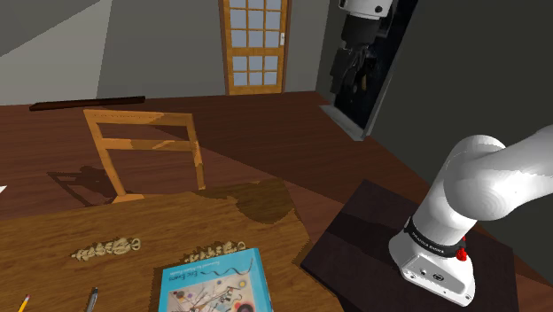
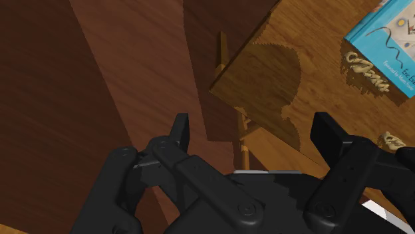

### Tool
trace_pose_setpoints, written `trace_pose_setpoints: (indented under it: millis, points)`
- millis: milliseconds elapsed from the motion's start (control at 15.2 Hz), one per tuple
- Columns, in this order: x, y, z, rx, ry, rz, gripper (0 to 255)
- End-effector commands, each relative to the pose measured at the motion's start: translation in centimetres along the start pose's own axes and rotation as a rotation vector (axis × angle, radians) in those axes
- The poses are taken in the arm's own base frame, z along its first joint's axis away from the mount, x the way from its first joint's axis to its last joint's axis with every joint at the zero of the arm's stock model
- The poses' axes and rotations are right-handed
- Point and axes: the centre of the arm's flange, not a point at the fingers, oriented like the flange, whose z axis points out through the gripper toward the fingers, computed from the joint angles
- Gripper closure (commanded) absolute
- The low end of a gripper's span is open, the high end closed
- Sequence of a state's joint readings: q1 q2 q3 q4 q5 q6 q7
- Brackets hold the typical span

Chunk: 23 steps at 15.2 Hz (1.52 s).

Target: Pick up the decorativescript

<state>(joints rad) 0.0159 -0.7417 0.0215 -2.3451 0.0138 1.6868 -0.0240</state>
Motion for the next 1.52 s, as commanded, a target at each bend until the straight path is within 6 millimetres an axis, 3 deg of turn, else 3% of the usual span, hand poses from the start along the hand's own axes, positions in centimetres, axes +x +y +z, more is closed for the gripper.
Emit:
trace_pose_setpoints:
  millis: [0, 726, 1452]
  points:
    - [0.0, 0.0, 0.0, 0.0, 0.0, 0.0, 0]
    - [5.5, -7.8, 11.1, 0.049, -0.088, -0.047, 0]
    - [9.6, -16.3, 22.2, 0.098, -0.176, -0.094, 0]
